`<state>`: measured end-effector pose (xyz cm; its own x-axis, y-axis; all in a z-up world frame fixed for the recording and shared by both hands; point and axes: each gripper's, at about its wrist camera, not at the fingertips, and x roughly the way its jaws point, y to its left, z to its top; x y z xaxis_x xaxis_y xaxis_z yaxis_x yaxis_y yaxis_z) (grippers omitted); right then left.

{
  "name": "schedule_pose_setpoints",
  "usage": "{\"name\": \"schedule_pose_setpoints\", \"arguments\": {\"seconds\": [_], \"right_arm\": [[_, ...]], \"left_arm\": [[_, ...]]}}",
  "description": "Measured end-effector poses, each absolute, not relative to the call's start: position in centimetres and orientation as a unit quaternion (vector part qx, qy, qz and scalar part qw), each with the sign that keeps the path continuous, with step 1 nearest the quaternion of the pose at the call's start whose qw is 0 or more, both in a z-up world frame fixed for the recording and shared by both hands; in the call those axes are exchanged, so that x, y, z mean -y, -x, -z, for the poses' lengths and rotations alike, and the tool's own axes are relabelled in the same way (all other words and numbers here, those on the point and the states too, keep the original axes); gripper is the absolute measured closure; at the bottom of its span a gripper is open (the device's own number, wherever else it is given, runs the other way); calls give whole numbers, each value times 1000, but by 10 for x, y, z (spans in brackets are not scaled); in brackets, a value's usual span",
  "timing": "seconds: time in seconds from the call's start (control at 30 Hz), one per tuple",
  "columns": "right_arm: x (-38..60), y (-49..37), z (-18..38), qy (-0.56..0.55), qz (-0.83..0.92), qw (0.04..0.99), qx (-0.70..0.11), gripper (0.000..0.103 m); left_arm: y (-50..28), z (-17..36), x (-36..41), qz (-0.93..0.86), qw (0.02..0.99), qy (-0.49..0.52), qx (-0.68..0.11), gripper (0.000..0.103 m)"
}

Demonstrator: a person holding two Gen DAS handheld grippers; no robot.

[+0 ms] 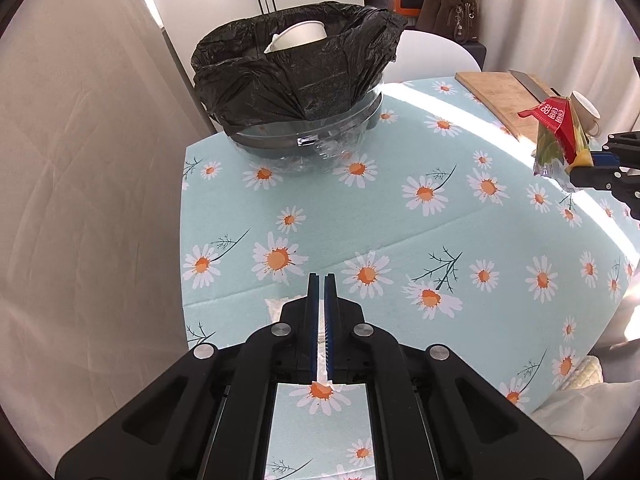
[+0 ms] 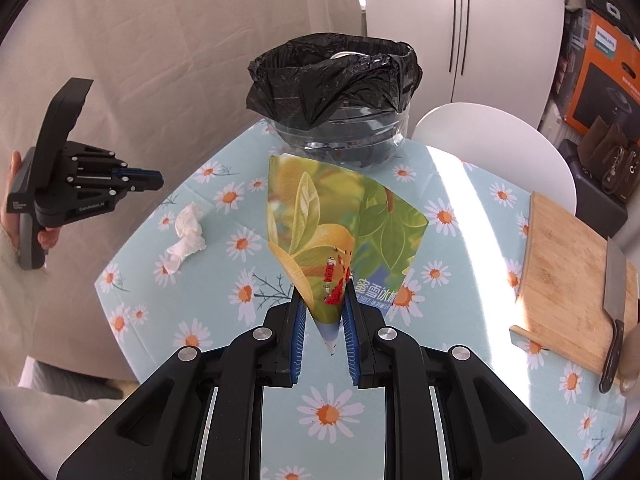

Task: Collect trash
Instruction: 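Lift the package and tissue and carry both over the bin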

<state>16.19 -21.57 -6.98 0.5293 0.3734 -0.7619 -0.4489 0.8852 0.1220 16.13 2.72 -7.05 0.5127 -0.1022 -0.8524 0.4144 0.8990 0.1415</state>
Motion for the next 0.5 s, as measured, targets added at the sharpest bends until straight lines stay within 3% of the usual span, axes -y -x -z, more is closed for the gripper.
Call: {"name": "schedule_pose_setpoints", "arguments": {"seconds": [0.2,0.23,0.3,0.33,0.37,0.43,0.5], "right_arm": [[226,-154,61,43,-247,877,-409,87],[228,-153,61,40,-249,878,-408,87],[230,-153,61,38,-250,878,-407,87],[230,-153,62,38,-251,877,-407,87],[231,-153,62,37,-252,877,-407,87],[233,-154,63,35,-251,877,-408,87],[234,-157,65,33,-251,876,-410,87]], "left_arm": [[-146,63,-21,128,859,-179,-462,100],[-145,63,-21,126,858,-178,-465,96],[-143,65,-24,122,860,-172,-465,68],[-143,66,-25,118,861,-170,-464,48],[-142,67,-26,116,863,-169,-462,40],[-144,72,-28,122,861,-162,-466,37],[-148,80,-29,115,862,-158,-468,24]]}}
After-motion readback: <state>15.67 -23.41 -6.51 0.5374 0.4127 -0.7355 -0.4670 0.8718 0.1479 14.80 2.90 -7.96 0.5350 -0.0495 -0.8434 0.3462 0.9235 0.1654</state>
